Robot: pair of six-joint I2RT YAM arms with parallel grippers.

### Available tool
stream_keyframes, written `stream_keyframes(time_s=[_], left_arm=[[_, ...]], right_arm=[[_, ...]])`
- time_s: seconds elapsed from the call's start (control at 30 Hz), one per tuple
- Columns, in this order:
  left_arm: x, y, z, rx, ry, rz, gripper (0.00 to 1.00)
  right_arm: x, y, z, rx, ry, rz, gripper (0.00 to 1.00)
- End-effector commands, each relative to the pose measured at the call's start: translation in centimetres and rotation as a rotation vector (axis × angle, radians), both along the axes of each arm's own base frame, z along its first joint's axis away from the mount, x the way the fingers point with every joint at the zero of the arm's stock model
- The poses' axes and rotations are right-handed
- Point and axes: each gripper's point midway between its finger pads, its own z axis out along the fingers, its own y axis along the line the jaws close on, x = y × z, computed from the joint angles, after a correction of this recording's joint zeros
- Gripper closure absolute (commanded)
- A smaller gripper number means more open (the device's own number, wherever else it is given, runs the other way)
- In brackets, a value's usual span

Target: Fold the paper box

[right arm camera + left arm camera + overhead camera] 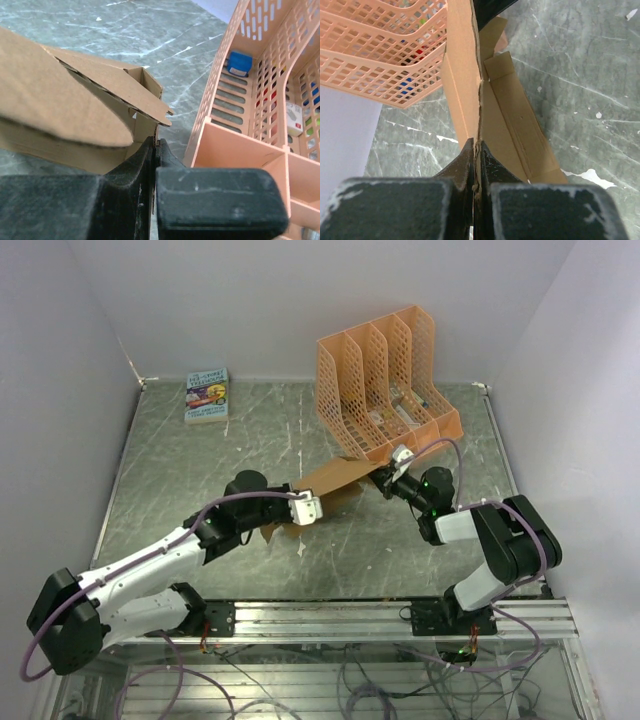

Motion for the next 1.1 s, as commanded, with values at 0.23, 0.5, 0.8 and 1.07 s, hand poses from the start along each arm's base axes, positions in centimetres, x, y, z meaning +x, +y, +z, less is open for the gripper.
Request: stream_keyframes(time_s=[0.23,0.5,0.8,1.07], left_arm=[[-2.1,-1.6,-0.8,0.042,0.012,-0.081,0.93],[-2.8,-1.8,-1.6,0.025,0.045,-0.07,0.93],[-2.6,-2.1,-0.8,-0.071,0.139,0.006,0.77],[-2.1,-1.4,0.4,-0.192,0.259,0.159,0.54]], right_arm=[[-2.3,0.3,-0.9,0.018,0.026,0.082,0.95],[-2.9,0.1,-1.7,0.019,0.075,0.099,0.95],[-2.0,-0.5,-0.7,0.042,0.045,0.052,1.0],[-1.8,-0.8,0.1,0.047,0.018,0.041,1.0]])
